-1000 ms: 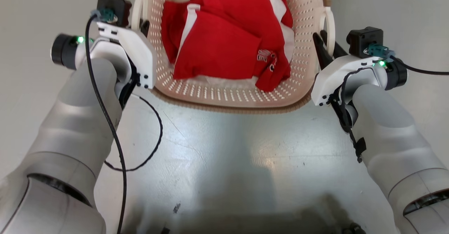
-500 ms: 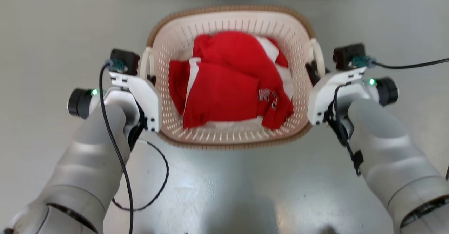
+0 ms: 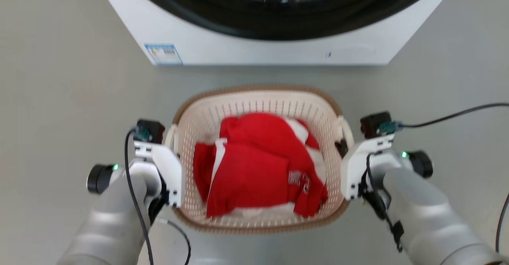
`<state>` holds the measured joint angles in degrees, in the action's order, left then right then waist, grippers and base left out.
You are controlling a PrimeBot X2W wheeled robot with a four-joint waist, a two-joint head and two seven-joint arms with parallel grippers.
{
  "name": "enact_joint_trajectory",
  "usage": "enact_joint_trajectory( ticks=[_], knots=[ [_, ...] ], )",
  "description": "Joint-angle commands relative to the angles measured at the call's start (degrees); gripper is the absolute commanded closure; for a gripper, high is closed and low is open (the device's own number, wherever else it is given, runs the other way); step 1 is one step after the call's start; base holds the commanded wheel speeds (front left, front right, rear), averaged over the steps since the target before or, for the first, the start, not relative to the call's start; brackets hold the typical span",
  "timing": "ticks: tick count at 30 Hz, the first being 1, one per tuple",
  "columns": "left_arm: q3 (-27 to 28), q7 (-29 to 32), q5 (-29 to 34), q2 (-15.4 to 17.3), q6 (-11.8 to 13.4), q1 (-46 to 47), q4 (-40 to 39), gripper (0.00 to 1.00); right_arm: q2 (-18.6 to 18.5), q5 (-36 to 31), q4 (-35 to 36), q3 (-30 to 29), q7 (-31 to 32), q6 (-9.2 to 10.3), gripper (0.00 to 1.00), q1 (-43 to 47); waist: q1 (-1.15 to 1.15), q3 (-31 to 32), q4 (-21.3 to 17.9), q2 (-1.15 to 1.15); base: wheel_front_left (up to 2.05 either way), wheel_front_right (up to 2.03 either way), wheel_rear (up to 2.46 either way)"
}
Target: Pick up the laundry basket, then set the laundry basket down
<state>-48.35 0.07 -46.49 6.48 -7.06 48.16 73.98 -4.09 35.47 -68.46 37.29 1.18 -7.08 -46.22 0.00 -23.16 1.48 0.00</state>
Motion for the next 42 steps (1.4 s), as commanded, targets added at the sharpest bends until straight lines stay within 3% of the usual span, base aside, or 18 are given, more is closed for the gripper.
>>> enact_joint_trajectory(
  ticks=[1, 15, 28, 42],
  knots=[
    [0.36, 0.08, -0.21, 2.0, -0.42, -0.54, -1.02, 1.0, 1.2, 0.78, 1.67, 1.58, 0.36, -0.41, 1.0, 1.75, 0.0, 3.93, -0.6, 0.0, 0.0, 0.0, 0.0],
    [-2.88, 3.8, -2.58, 3.05, -0.43, -7.69, -1.99, 1.0, 1.21, 8.78, 3.38, 9.65, 5.0, -0.41, 1.0, 8.12, 0.0, 16.14, -2.3, 0.0, 0.0, 0.0, 0.0],
    [-5.31, 7.18, -4.48, 2.66, -0.43, -11.48, -2.91, 1.0, 0.16, 14.21, 3.29, 13.77, 6.61, -0.41, 1.0, 10.93, 0.0, 22.04, -1.44, 0.0, 0.0, 0.0, 0.0],
    [-7.02, 8.12, -6.47, 2.84, -0.43, -12.68, -3.46, 1.0, -0.94, 19.48, 4.38, 18.0, 8.11, -0.41, 1.0, 11.05, 0.0, 23.75, -1.26, 0.0, 0.0, 0.0, 0.0]
  ],
)
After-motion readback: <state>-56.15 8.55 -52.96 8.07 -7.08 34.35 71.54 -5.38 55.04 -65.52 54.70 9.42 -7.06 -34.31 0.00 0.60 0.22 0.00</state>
